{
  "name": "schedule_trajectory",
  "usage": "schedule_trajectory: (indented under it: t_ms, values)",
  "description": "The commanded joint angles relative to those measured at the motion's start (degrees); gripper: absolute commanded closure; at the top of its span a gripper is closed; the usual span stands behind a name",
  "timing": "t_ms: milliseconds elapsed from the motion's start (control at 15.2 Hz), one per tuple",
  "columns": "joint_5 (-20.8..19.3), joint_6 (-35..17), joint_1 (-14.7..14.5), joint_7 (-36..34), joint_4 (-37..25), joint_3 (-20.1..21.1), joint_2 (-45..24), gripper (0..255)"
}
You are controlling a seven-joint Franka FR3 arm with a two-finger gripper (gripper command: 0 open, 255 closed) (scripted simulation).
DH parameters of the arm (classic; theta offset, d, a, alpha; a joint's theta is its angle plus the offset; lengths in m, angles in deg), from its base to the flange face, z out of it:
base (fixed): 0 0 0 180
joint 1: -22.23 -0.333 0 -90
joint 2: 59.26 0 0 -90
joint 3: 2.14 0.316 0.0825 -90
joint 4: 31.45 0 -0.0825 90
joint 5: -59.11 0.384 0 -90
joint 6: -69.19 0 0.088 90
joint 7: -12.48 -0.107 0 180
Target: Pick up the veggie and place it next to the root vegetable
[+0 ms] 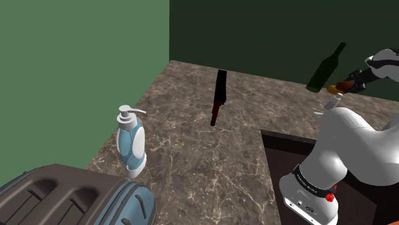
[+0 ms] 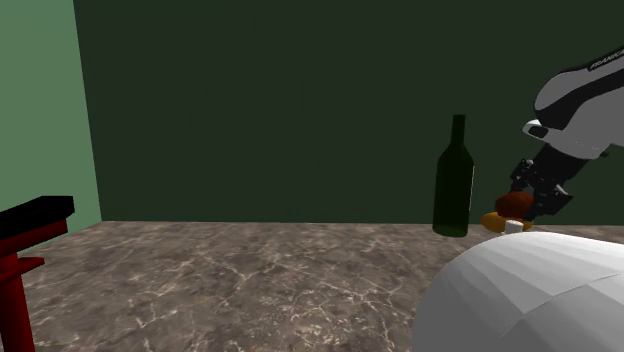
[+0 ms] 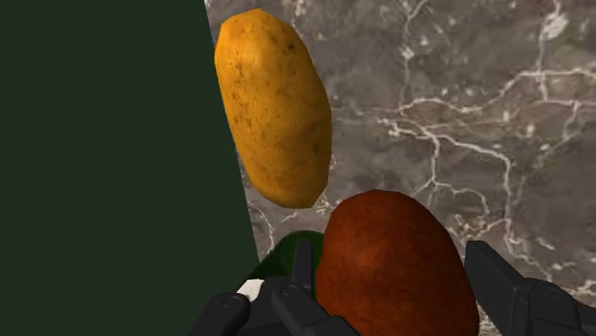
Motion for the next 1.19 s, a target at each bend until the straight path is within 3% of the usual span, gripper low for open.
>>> schedule_trajectory:
  t_ms: [0,660,1122]
  values:
    - [-0.5,-1.1,-0.3,0.0,0.5,-0.7,0.6,255]
    - [-3.0,-5.9,-1.5,0.1,2.5,-4.3,3.6,255]
    - [-3.0,-5.9,-1.5,0.1,2.5,-4.2,3.6,255]
